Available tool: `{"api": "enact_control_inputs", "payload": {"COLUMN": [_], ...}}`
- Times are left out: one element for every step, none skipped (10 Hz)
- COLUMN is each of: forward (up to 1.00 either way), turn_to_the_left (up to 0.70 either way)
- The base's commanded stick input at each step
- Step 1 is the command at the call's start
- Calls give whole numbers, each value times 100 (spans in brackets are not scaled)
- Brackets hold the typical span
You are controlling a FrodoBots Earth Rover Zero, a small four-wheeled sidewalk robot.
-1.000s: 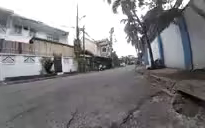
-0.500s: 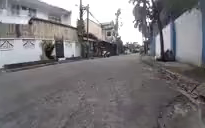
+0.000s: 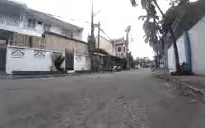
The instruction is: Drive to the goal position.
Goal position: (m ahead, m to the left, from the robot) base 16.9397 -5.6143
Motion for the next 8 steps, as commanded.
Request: {"api": "enact_control_inputs", "payload": {"forward": [100,100,100,100,100,100,100,100], "turn_to_the_left": [-39,-22,-3,1,-5,-39,-39,-39]}}
